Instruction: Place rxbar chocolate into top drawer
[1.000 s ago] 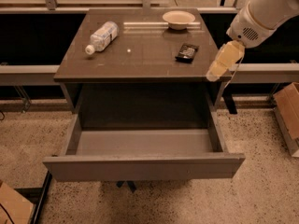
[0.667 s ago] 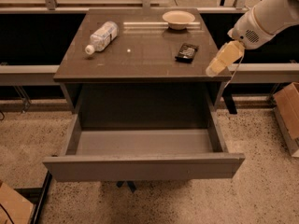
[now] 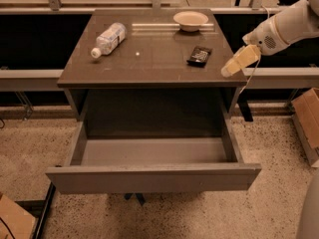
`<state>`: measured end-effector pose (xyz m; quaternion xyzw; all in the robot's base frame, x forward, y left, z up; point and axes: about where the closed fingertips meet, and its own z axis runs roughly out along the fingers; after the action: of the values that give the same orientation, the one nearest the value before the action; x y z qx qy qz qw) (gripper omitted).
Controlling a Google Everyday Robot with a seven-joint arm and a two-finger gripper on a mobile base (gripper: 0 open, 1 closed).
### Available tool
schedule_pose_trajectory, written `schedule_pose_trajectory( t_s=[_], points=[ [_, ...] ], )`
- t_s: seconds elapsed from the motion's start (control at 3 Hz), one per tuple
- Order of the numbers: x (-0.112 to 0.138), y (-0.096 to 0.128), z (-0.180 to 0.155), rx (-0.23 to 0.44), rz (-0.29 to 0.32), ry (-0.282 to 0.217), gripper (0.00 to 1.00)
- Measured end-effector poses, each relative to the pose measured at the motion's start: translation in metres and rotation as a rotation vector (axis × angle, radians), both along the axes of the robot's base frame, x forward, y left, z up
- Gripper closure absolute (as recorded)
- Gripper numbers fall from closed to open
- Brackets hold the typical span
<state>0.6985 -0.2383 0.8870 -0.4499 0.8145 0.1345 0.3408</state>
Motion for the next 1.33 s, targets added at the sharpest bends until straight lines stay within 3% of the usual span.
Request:
schedule_pose_trajectory(
  t_s=[0.33,0.67,1.33],
  points=[
    [0.000,0.000,0.001,0.000,0.000,-0.001,0.00],
    [0.008,0.007,-0.007,0.033,-0.073,-0.002,0.00],
    [0.071,0.046,-0.033,0.197,-0.217,-0.046,0.00]
  ],
)
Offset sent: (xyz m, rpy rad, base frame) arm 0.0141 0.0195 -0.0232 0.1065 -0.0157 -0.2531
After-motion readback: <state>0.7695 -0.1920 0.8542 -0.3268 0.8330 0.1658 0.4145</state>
